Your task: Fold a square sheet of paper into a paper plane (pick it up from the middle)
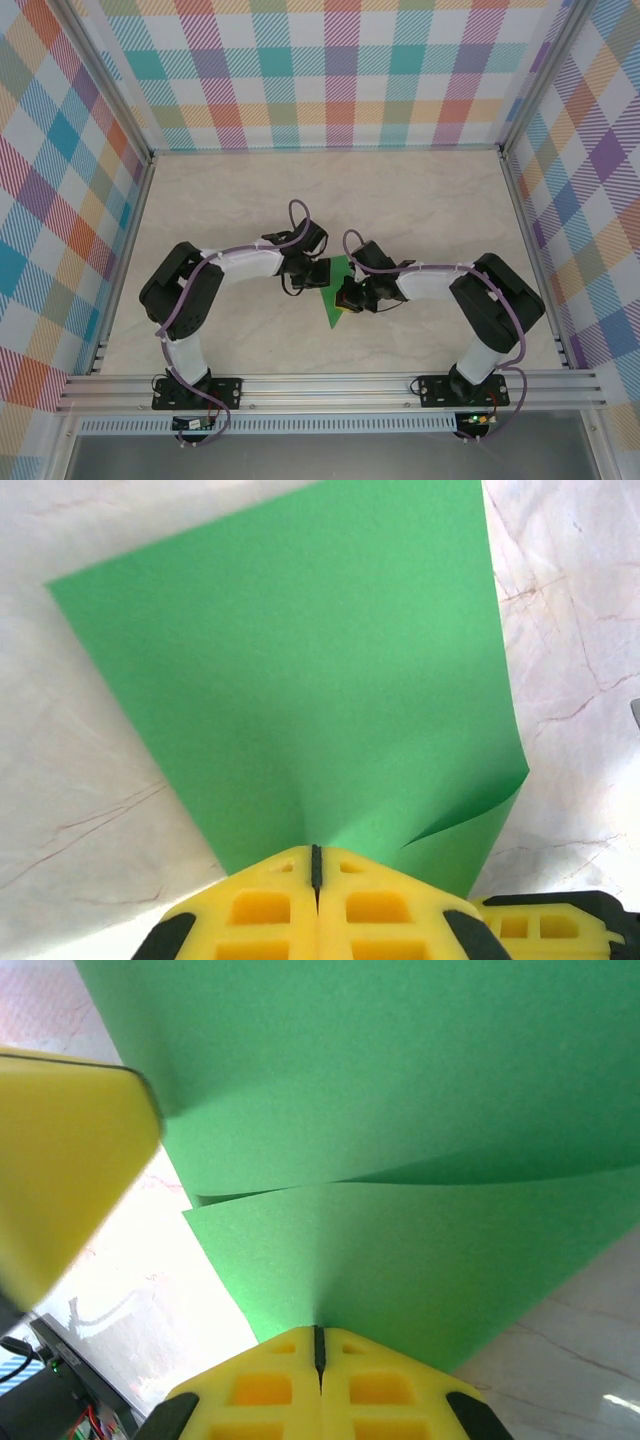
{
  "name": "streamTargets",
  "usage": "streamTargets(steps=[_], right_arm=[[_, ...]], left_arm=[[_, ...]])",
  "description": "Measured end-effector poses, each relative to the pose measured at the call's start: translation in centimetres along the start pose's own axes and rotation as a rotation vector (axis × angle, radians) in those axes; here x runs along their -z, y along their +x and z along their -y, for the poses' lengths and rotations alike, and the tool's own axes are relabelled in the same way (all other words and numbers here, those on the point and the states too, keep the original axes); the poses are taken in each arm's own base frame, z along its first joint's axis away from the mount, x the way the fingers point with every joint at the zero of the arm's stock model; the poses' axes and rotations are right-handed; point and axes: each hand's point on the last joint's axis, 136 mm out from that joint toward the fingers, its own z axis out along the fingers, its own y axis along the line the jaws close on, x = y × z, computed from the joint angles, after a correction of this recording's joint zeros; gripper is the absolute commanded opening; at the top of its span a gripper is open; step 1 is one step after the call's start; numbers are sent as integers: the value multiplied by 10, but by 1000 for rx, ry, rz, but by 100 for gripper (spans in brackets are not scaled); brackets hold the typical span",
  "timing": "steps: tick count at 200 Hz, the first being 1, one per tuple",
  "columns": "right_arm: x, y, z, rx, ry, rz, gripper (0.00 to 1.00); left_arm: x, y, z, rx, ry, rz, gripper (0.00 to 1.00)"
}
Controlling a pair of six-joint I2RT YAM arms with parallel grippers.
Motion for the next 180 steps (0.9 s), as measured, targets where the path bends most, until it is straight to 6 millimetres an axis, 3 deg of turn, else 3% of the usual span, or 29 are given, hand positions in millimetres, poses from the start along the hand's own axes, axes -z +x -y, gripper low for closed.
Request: streamTargets(steps=[30,61,115,180], right_arm=[[2,-4,-5,-5,-1,16,0],[8,-5,-11,37,-15,26,0],[10,-6,-16,104,-26,29,0],[3,-2,1,108,27,-8,0]], left_arm=[[30,0,2,57,22,73,10],[48,21,7,134,102,96,2],[29,68,27,196,221,-21,0],[10,80,34,221,223,-56,0]])
